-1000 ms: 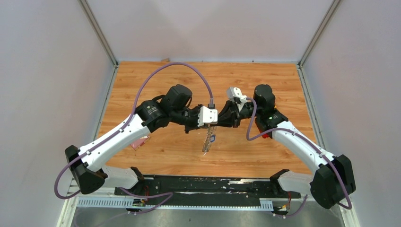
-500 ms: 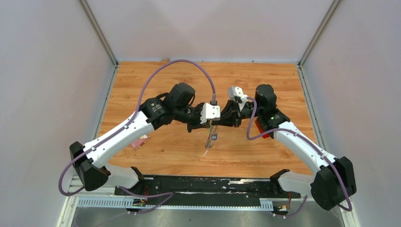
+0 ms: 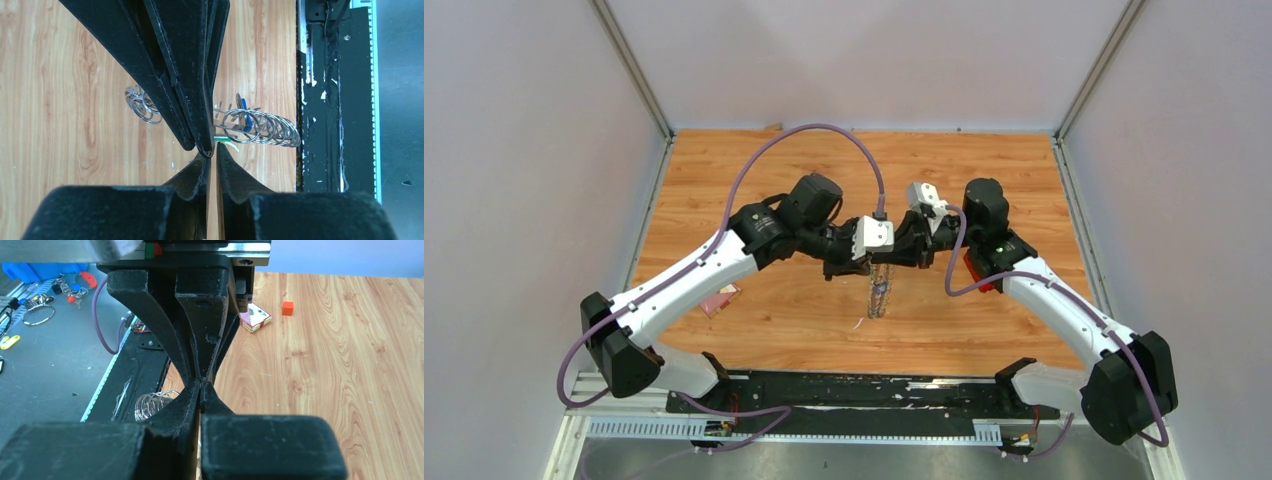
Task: Put the keys on the keyring
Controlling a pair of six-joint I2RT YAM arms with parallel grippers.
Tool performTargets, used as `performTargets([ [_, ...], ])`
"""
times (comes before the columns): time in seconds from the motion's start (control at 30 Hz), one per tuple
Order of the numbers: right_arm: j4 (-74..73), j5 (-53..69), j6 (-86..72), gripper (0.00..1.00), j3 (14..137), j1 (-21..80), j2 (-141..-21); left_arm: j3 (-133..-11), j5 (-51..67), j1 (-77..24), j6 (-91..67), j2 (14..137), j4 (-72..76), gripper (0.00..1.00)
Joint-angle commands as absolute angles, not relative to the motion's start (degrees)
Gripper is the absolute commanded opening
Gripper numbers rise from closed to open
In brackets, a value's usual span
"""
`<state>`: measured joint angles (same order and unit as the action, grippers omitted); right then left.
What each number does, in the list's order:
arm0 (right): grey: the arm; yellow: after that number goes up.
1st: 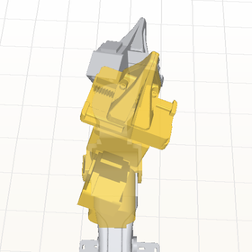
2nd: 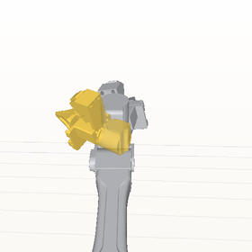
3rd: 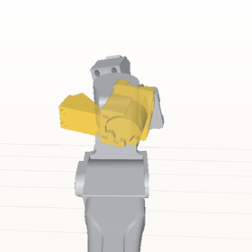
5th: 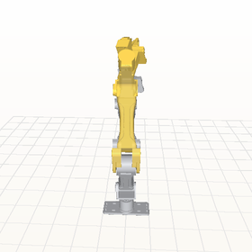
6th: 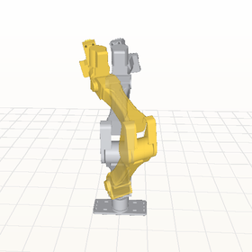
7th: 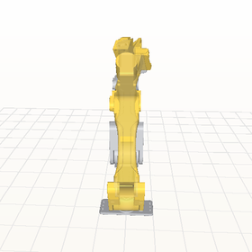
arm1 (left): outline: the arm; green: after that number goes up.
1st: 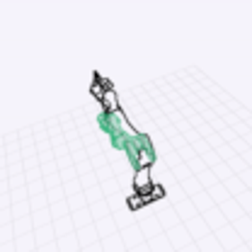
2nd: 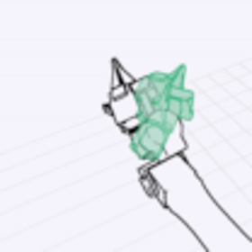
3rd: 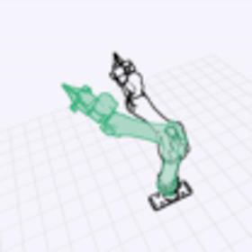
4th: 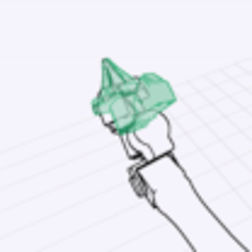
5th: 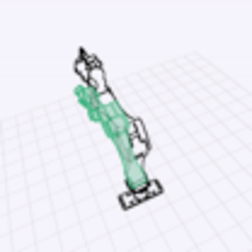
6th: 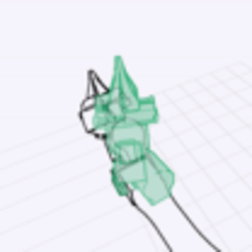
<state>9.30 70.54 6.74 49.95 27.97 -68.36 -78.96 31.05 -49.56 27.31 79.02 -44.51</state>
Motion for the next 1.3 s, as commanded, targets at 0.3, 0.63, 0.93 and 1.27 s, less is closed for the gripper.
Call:
performTargets([
  [0.3,10.51,68.4,10.7,0.0,52.02,28.88,-66.44,-78.84,26.45,-50.26,29.69,70.68,-37.66,0.42],
  [0.63,10.52,69.05,10.6,0.0,52.03,28.74,-66.01,-77.84,25.02,-50.27,31.43,70.47,-37.83,0.46],
  [0.93,10.88,70.13,10.37,0.0,52.03,28.65,-65.9,-76.2,25.28,-50.23,30.59,72.11,-36.67,0.46],
  [1.27,11.07,70.31,10.11,0.0,51.94,28.56,-65.79,-76.62,26.44,-50.27,29.91,73.29,-36.45,0.36],
])
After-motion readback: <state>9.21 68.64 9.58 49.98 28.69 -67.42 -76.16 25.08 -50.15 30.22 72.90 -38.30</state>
